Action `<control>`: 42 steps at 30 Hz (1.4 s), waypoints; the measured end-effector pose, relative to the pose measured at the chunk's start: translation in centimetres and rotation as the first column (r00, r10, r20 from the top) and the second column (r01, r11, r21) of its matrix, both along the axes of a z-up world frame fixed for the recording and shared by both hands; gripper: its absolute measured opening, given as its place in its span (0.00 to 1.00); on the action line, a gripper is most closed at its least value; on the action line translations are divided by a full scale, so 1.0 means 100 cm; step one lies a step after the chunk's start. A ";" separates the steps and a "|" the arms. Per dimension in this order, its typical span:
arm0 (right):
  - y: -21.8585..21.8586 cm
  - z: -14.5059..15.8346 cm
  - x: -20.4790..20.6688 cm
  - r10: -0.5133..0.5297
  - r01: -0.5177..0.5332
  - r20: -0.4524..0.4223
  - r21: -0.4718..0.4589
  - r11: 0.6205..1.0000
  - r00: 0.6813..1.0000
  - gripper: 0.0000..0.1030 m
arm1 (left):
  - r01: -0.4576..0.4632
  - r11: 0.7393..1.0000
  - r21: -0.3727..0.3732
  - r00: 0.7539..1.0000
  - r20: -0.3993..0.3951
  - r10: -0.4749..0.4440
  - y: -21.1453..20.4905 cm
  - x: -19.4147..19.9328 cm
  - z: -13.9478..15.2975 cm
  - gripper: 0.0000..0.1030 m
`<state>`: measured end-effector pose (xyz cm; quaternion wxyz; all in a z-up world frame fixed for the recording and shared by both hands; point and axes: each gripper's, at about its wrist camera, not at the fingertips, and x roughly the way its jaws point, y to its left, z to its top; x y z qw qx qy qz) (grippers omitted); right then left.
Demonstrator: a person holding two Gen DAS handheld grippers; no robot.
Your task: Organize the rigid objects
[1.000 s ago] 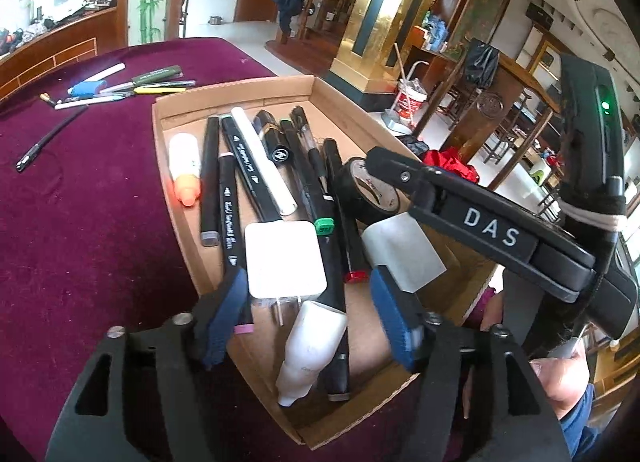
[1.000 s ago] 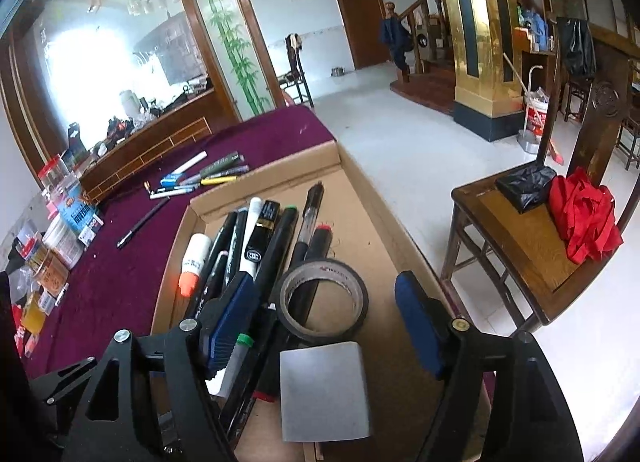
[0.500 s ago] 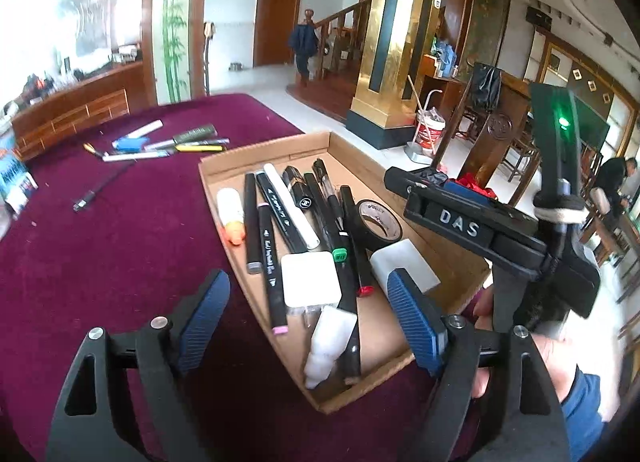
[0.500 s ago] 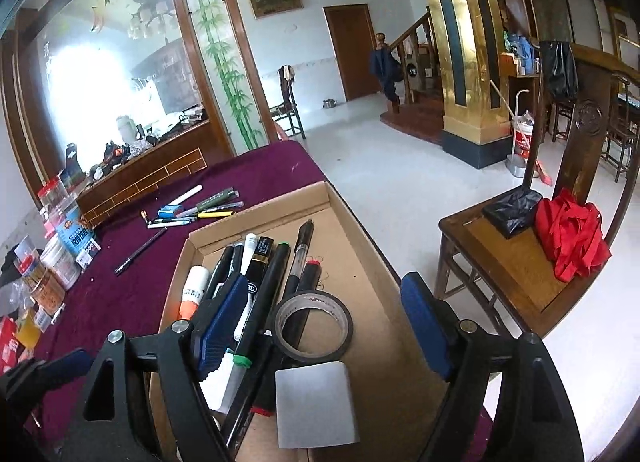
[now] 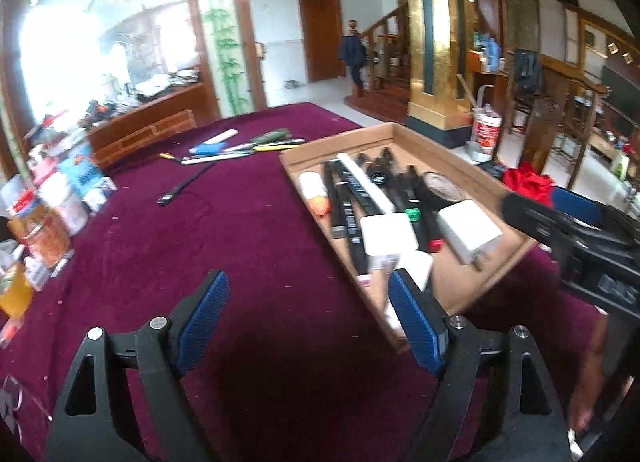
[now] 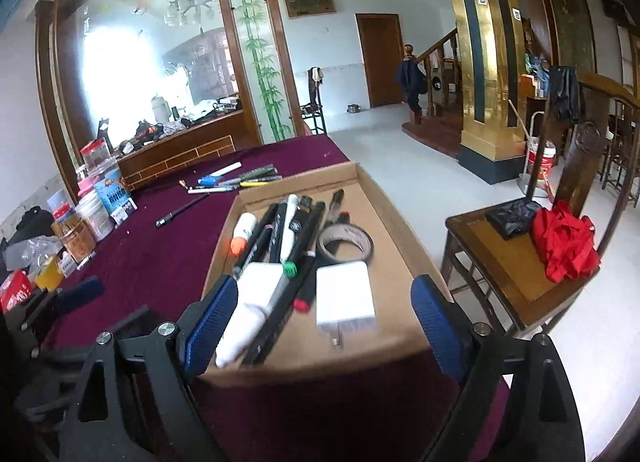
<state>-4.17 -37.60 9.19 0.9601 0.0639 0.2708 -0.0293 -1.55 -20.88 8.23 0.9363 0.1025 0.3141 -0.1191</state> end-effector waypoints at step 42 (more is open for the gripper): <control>0.021 -0.015 -0.001 -0.002 -0.001 -0.043 -0.087 0.996 0.999 0.82 | 0.002 0.996 0.089 0.998 0.055 -0.006 0.002 -0.010 -0.009 0.80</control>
